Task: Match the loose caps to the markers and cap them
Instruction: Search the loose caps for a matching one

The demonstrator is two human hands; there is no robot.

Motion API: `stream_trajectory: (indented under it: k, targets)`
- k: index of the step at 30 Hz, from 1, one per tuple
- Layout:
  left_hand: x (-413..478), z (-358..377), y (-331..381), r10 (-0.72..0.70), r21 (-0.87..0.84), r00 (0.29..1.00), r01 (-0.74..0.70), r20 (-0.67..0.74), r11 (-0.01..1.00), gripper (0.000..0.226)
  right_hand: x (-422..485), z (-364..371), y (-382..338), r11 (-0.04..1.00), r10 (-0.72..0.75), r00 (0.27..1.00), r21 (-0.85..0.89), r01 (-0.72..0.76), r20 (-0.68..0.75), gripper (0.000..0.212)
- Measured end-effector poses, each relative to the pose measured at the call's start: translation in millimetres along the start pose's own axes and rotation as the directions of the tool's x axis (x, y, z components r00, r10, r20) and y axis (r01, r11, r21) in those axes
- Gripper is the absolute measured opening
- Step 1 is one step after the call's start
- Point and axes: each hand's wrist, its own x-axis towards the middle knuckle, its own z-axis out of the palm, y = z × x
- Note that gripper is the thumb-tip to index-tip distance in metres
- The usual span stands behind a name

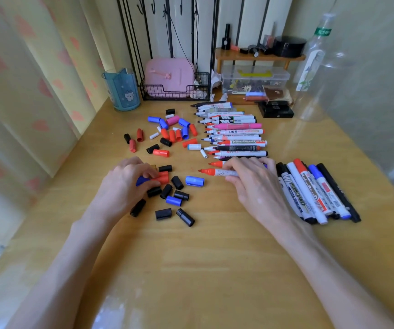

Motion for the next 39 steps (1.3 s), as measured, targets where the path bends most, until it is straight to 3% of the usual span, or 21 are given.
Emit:
stream_trajectory:
  k: [4, 10, 15, 27, 39]
  targets:
    - [1, 1, 2, 0.029, 0.063, 1.0, -0.03, 0.009, 0.998, 0.02, -2, 3, -1, 0.999, 0.014, 1.0, 0.033, -0.014, 0.001, 0.021]
    - [-1, -5, 26, 0.032, -0.216, 0.995, -0.052, -0.092, 0.975, 0.013, -2, 2, -3, 0.994, -0.003, 1.0, 0.113, 0.005, -0.017, 0.021]
    - [-3, 0, 39, 0.053, -0.308, 0.996, -0.073, -0.074, 0.949, 0.012, -3, 2, -7, 0.987, -0.017, 1.0, 0.158, 0.021, -0.023, 0.02]
    - [-3, 14, 50, 0.163, -0.364, 0.986, -0.169, -0.048, 0.916, 0.019, -4, -1, -16, 0.978, -0.09, 0.996, 0.19, 0.086, 0.012, 0.017]
    - [-8, 14, 66, 0.097, -0.453, 0.992, -0.124, -0.083, 0.883, 0.021, -8, -7, -15, 0.929, -0.065, 0.997, 0.368, 0.045, 0.042, 0.019]
